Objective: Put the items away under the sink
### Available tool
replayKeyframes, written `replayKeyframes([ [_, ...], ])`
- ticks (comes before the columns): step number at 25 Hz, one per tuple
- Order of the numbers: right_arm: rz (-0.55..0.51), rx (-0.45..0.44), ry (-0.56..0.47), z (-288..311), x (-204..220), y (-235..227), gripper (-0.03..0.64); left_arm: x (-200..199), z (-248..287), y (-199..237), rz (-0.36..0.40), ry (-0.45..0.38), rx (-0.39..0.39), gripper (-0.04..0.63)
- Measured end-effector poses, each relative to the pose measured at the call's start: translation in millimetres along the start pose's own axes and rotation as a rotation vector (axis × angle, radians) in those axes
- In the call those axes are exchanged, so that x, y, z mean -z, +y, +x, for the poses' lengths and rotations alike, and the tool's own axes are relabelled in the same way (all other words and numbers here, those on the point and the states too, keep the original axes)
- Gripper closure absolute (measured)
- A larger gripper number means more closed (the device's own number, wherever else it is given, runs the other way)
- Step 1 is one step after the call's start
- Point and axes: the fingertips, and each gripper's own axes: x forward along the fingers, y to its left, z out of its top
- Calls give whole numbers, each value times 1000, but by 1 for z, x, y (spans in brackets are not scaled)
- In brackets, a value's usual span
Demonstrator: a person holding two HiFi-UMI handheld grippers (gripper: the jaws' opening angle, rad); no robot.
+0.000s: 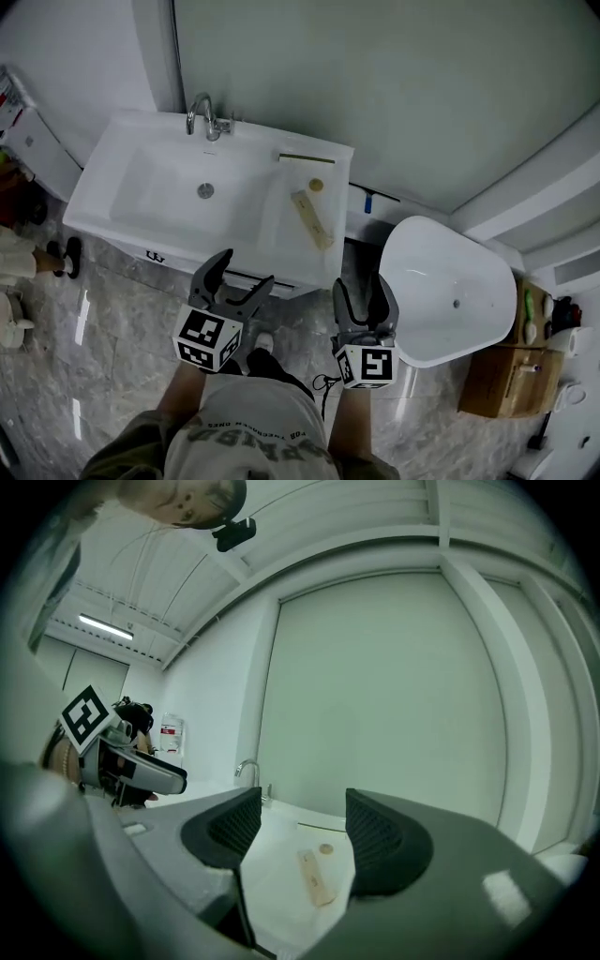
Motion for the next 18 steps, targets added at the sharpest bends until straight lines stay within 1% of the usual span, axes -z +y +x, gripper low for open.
replayKeyframes([
  [4,-4,-57,48,37,21,-23,345,2,21,6,-12,23,-44,245],
  [7,7,-95,94,59,40,-28,345,5,32,17,-21,42,-73,245],
  [10,-11,-130,165,82,64,-29,345,9,43,28,-21,64,-85,245],
  [14,-34,-152,272,109,100,-29,345,17,61,43,-17,104,-65,245],
  [18,-63,-162,380,140,132,-29,345,17,89,59,5,139,-8,245],
])
